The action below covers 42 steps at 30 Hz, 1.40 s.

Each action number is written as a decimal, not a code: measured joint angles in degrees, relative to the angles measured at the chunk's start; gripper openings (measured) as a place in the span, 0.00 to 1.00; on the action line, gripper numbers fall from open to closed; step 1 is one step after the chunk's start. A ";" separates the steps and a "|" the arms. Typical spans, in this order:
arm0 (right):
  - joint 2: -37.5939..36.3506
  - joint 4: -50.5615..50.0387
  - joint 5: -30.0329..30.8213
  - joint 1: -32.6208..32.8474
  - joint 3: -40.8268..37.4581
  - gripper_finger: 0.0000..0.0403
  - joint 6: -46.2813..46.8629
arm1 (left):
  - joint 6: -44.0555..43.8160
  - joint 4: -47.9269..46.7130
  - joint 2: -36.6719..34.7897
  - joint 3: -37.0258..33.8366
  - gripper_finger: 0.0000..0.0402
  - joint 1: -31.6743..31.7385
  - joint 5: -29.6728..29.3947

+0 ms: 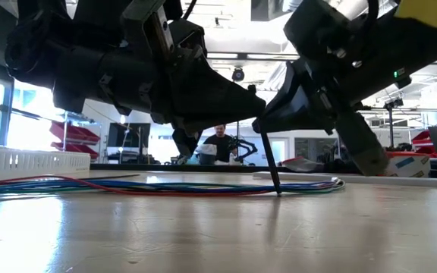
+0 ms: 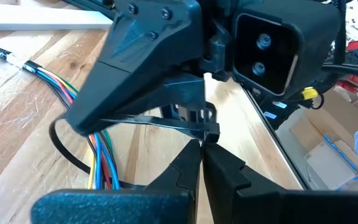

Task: Ziptie cables
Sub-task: Wrap the zip tie on the cable

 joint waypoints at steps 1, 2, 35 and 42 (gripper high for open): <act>0.00 -0.44 0.52 0.00 0.00 0.00 0.00 | 0.00 0.00 0.00 -0.02 0.00 -0.01 0.00; 0.00 -0.93 1.00 0.00 0.00 0.00 -0.01 | 0.00 0.00 0.00 -0.01 0.00 -0.01 0.00; -0.05 14.09 -0.18 4.83 -0.02 0.00 -21.82 | -7.85 2.61 0.07 -0.02 0.00 3.47 8.71; -0.07 14.45 0.54 5.57 -0.02 0.00 -23.01 | -7.48 3.03 0.07 -0.04 0.00 4.71 10.82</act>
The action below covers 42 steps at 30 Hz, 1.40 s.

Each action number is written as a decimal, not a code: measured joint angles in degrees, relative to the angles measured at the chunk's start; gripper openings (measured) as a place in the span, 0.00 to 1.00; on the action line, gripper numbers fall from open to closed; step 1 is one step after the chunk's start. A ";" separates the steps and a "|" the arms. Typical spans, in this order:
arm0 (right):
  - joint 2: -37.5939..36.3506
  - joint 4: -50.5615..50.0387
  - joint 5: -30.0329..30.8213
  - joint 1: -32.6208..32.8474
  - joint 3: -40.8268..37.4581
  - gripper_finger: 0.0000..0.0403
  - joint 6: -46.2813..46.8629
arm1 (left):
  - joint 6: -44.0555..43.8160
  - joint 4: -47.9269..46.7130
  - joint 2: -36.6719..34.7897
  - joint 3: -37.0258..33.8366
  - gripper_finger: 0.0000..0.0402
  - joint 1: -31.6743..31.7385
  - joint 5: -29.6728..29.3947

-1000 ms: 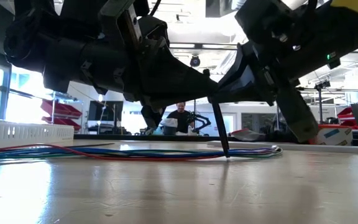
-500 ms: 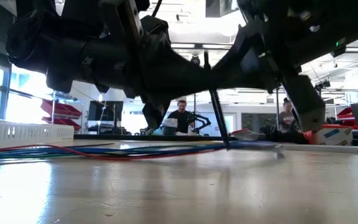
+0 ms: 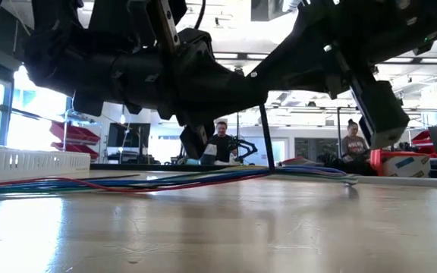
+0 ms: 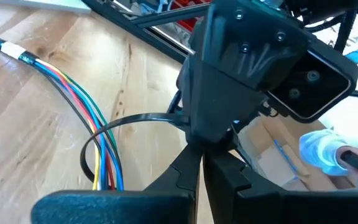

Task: Ziptie cables
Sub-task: Wrap the zip tie on the cable

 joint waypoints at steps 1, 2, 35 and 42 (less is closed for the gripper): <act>0.00 -0.02 0.08 -0.14 0.00 0.00 1.52 | 0.27 0.11 0.02 -0.03 0.00 -0.05 0.02; 0.00 -0.19 0.21 -0.38 0.00 0.00 3.28 | 0.54 0.15 0.02 -0.03 0.00 -0.18 -0.11; -11.61 -38.97 -15.81 4.98 0.02 0.53 89.43 | 16.01 -6.47 14.49 15.42 0.00 -5.30 -17.50; -6.97 -38.42 -18.45 6.60 0.02 0.48 103.42 | 16.83 -6.45 18.76 20.66 0.00 -6.64 -25.33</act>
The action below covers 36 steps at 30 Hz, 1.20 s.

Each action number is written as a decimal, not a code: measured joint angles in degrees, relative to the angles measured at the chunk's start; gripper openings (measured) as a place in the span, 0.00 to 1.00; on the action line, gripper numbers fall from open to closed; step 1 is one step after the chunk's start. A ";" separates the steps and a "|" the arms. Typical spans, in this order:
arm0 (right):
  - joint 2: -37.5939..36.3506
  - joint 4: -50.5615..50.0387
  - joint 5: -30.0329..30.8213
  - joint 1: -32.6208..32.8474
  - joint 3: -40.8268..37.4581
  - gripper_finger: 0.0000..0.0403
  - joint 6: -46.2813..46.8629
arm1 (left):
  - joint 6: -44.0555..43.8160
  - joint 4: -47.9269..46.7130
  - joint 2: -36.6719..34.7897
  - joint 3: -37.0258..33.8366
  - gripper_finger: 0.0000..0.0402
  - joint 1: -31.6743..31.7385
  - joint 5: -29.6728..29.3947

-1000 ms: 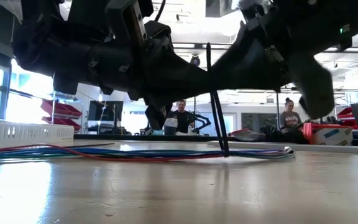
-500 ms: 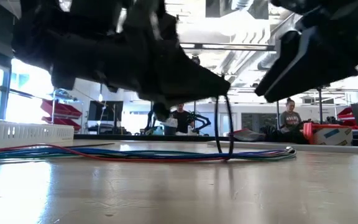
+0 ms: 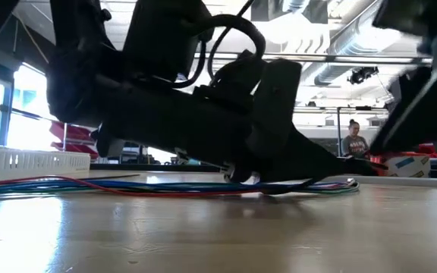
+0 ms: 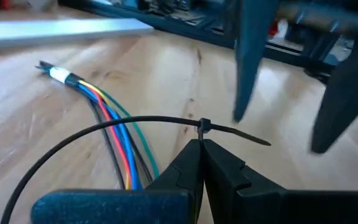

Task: Ziptie cables
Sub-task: Wrap the zip tie on the cable

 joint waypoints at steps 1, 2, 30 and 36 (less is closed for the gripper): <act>0.81 -0.21 -0.02 0.00 0.00 0.48 2.63 | 0.75 0.01 0.01 0.09 0.00 -0.37 -1.13; 1.47 -0.62 -0.03 0.00 0.00 0.47 5.21 | 1.64 0.09 0.01 0.06 0.00 -0.81 -2.69; 3.66 12.37 3.85 -1.46 0.00 0.31 9.75 | 14.28 1.22 -0.42 0.05 0.00 -7.62 -18.76; 3.69 12.04 4.75 -0.77 0.00 0.05 6.98 | 14.29 1.35 -0.44 0.05 0.00 -7.64 -18.74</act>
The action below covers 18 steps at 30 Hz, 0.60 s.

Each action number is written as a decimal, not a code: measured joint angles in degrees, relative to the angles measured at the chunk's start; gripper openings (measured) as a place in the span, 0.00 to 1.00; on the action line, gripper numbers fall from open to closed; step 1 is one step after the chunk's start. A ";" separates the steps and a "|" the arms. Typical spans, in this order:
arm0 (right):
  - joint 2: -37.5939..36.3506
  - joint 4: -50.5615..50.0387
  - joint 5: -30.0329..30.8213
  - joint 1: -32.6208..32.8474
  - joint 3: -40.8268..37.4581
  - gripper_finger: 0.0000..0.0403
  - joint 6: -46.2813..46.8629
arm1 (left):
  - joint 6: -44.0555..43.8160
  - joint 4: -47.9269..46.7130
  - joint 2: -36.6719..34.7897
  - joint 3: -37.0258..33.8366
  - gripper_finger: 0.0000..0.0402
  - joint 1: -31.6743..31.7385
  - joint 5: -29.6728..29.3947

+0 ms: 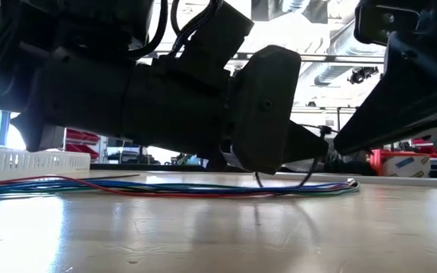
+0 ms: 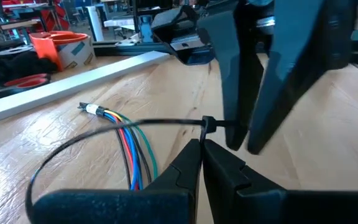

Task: Ziptie cables
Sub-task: Wrap the zip tie on the cable

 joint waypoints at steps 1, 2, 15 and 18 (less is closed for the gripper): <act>0.00 -0.06 0.45 0.18 0.00 0.03 -0.66 | 0.00 0.00 0.01 0.00 0.00 0.00 0.00; 0.00 -0.09 0.99 0.32 0.00 0.02 -1.08 | 0.04 0.00 -0.01 0.00 0.00 0.03 0.00; 0.00 -1.71 2.28 0.25 0.00 0.00 -1.32 | -0.23 -21.78 -6.81 -0.07 0.21 -0.29 4.87; 0.00 -2.56 2.19 0.27 0.00 0.00 -1.31 | 4.68 -26.60 -10.69 -0.07 0.26 -1.28 6.56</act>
